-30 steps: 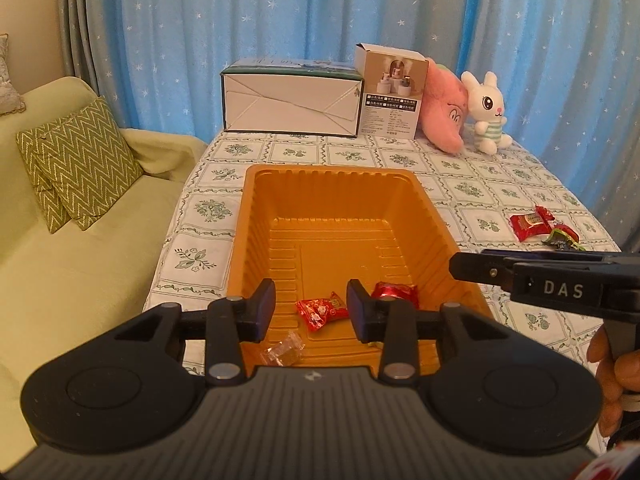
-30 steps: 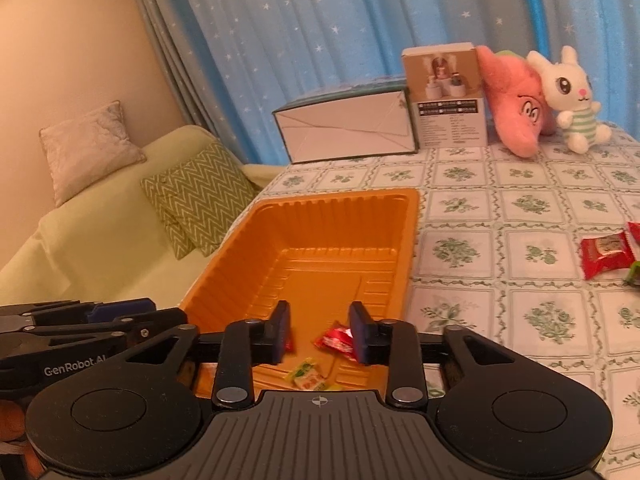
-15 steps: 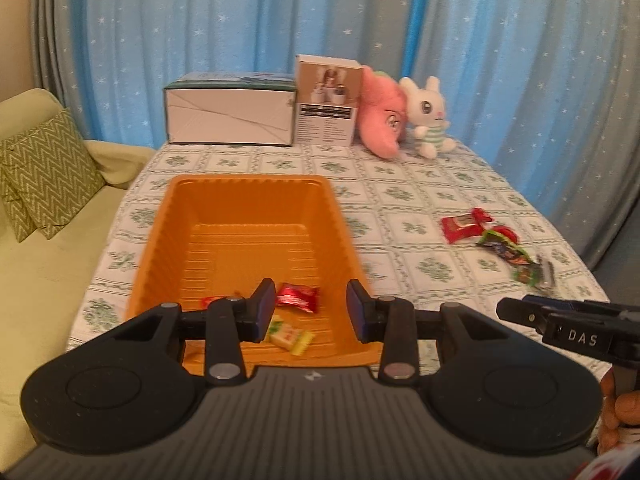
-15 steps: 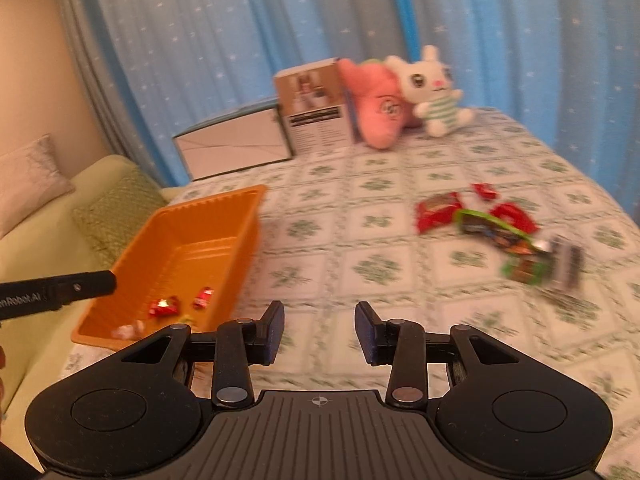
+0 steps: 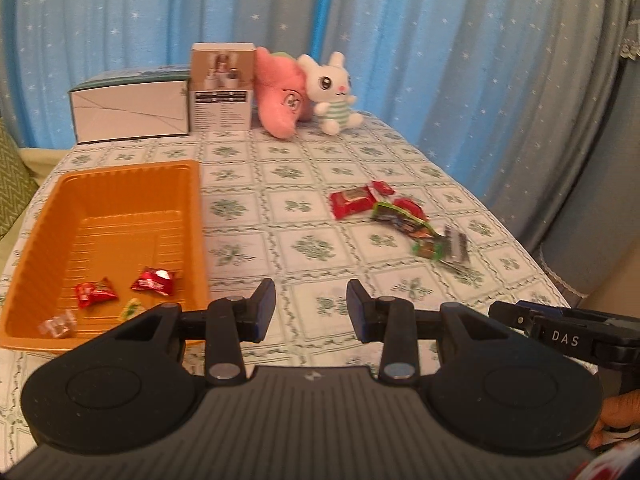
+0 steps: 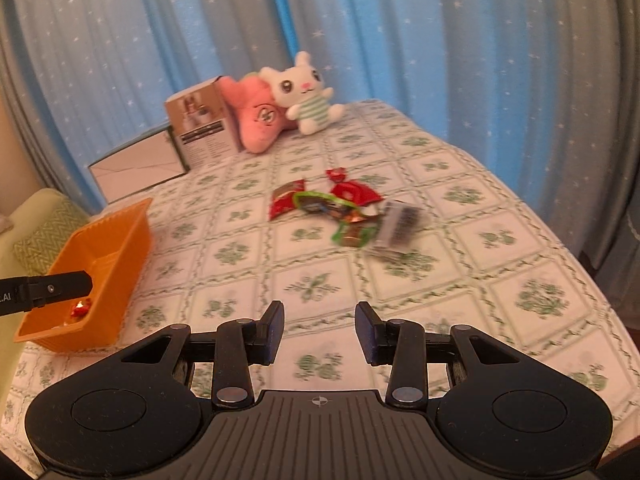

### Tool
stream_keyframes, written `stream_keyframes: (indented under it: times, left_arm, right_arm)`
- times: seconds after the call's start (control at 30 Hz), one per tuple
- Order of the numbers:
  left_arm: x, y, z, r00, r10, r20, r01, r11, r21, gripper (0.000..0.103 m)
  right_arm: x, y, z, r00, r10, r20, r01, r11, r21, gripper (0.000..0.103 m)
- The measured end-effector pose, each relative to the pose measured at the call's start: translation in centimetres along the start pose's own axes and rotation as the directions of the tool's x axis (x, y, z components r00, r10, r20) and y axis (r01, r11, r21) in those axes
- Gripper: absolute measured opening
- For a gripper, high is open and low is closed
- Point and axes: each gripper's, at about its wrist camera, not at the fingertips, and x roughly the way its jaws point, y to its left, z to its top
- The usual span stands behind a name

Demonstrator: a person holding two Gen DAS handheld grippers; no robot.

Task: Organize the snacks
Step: 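Move both tools back toward the remaining snacks, then grasp the clear packet of dark sticks with the right tool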

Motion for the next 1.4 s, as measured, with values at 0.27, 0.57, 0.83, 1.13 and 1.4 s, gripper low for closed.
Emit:
stream_keyframes:
  times: [0.27,0.57,0.83,1.13,1.4]
  left_arm:
    - [2.1,-2.7,0.0,1.000,-0.018,-0.016,0.019,0.998,0.057,0.035]
    - [6.8,-4.3,0.6,0.998,-0.038,-0.050,0.042,0.995,0.086,0.049]
    - [12.1,-5.3,1.3,0.996,-0.054,-0.071,0.064,0.987,0.149,0.057]
    - [15.5,-3.9,1.9,0.995,-0.064,-0.071,0.074,0.985,0.155,0.057]
    - [16.3,-2.4,2.1,0.993,-0.080,-0.087,0.090,0.989,0.119,0.057]
  right_arm:
    - [-0.3,-2.1,0.6,0.999,-0.044,0.018,0.044,0.999,0.020,0.040]
    - [1.9,-4.6,2.3,0.996,-0.084,0.017,0.084,0.996,0.006,0.052]
    - [6.0,-6.8,4.4,0.996,-0.093,0.001,0.093,0.995,0.041,0.053]
    - [11.5,-6.9,6.2,0.997,-0.057,-0.054,0.062,0.993,0.100,0.053]
    - [14.9,-6.7,7.0,0.990,-0.123,-0.070,0.128,0.989,0.076,0.052]
